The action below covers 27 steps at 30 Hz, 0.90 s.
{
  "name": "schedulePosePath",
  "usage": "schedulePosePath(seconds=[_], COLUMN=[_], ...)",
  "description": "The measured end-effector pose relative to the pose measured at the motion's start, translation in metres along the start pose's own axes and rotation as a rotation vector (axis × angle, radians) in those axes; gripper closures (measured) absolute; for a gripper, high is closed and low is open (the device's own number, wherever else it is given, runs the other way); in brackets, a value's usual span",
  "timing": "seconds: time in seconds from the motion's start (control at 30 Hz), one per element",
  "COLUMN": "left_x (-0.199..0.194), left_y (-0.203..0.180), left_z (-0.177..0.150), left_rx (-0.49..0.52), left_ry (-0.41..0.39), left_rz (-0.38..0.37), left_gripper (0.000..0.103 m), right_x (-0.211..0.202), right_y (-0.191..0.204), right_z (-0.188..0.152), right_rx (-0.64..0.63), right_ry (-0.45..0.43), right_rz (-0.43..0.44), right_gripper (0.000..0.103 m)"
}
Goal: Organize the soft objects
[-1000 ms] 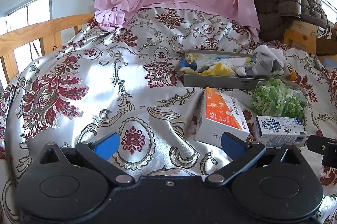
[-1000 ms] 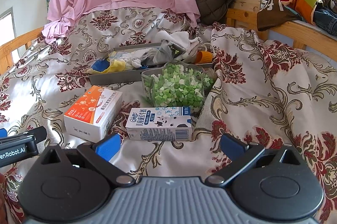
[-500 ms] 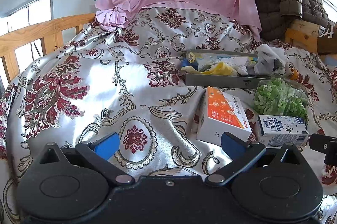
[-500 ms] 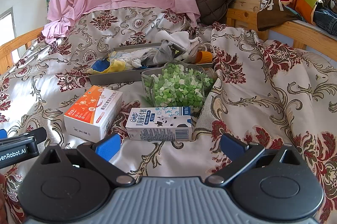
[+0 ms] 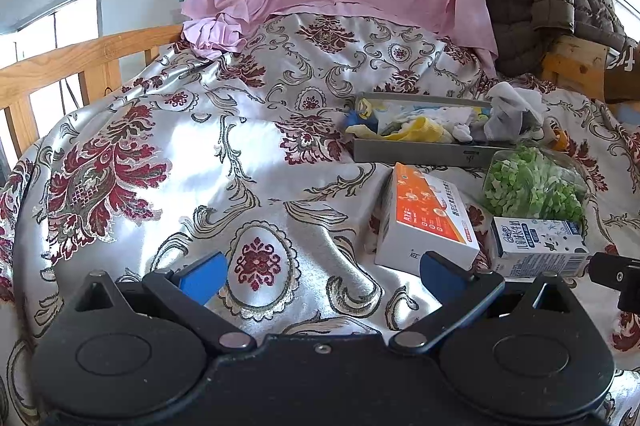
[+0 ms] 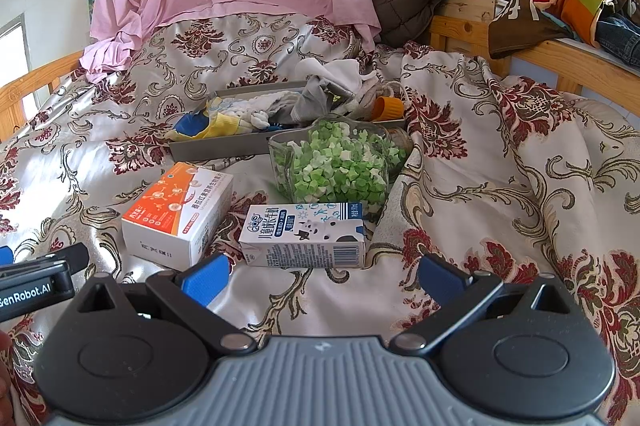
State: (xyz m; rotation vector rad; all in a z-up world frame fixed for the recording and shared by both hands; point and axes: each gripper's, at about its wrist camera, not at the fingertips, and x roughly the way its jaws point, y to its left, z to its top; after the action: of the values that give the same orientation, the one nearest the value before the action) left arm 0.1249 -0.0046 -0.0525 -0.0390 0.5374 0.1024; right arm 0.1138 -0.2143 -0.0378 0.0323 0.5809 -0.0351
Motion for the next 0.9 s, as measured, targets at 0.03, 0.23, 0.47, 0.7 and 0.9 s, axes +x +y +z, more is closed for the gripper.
schedulePosePath(seconds=[0.03,0.23,0.47,0.7,0.9], left_x=[0.0000,0.0001,-0.0001,-0.0021,-0.0046], left_y=[-0.0001,0.0000,0.0001,0.0039,0.0021], left_z=[0.0001,0.0000,-0.0002,-0.0008,0.0001], left_rx=[0.000,0.000,0.003,-0.043,-0.052], left_ry=[0.000,0.000,-0.004,0.001,-0.008], left_rz=[0.000,0.000,-0.001,-0.030,-0.049], left_gripper=[0.001,0.001,0.001,0.001,0.001], right_x=[0.0000,0.0001,0.0002,0.0003,0.0003], right_y=[-0.0003,-0.0003,-0.0002,-0.0001,-0.0003], right_z=[0.0001,0.0001,0.0000,-0.0001,-0.0001], right_rx=[0.001,0.001,0.001,0.001,0.001], right_ry=[0.000,0.001,0.000,0.001,0.001], right_rz=[0.000,0.000,0.000,0.000,0.001], right_gripper=[0.000,0.000,0.000,0.000,0.000])
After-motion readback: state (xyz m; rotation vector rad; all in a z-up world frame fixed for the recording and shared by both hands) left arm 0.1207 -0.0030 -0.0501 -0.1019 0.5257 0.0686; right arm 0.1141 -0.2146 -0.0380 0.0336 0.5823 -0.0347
